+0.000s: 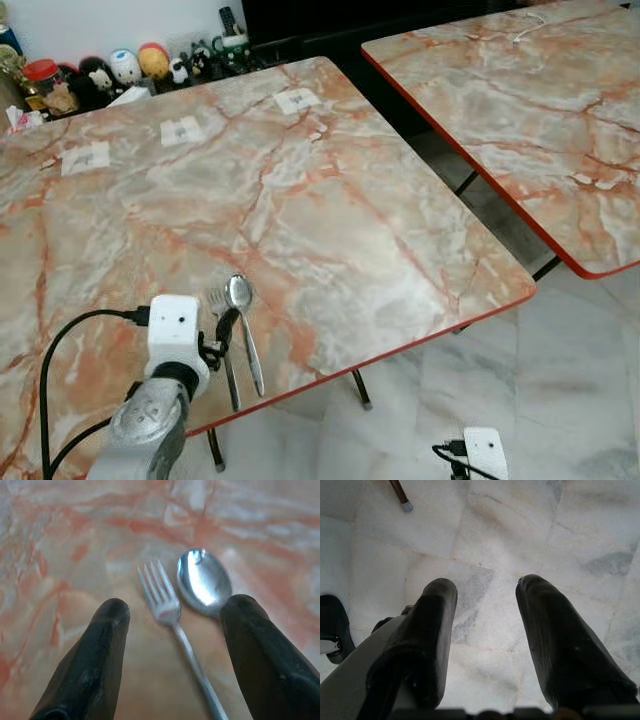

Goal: Setting the table

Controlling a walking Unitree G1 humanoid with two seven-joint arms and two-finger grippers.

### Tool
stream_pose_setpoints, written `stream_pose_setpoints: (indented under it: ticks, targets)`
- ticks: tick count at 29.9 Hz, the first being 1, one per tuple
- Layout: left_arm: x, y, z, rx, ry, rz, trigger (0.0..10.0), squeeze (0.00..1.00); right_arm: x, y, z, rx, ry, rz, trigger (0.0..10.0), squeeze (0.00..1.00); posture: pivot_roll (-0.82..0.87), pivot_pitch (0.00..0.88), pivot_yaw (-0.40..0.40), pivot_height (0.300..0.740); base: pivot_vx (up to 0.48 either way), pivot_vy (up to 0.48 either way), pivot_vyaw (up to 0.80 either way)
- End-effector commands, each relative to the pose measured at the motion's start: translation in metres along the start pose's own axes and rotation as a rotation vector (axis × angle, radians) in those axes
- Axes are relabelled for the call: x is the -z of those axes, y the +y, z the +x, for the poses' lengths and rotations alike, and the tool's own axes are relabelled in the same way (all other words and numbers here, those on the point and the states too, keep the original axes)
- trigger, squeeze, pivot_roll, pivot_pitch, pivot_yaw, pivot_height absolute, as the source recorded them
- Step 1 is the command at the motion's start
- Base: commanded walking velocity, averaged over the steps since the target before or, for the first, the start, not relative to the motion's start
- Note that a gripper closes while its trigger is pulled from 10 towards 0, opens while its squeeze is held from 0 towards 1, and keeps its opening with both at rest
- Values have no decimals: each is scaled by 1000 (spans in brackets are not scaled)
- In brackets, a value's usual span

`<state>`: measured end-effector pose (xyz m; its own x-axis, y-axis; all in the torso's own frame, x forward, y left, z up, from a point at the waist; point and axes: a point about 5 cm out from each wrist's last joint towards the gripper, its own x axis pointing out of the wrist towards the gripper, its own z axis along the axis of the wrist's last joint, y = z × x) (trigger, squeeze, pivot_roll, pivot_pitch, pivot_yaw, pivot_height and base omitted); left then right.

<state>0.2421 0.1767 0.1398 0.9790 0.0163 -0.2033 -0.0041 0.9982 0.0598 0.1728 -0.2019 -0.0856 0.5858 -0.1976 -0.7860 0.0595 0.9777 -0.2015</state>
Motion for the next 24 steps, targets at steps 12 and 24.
stream_pose_setpoints:
  ticks: [12, 24]
  targets:
    - [8, -1, 12, -107, 161, 1, 10000, 0, 10, 5, -2, -1, 37, -5, 10000, 0, -12, 111, 78, 740, 0, 0, 0]
    - [15, -5, 19, -149, 205, -25, 10000, 0, 10, 4, -2, 0, 39, -14, 10000, 0, -23, 90, 73, 740, 0, 0, 0]
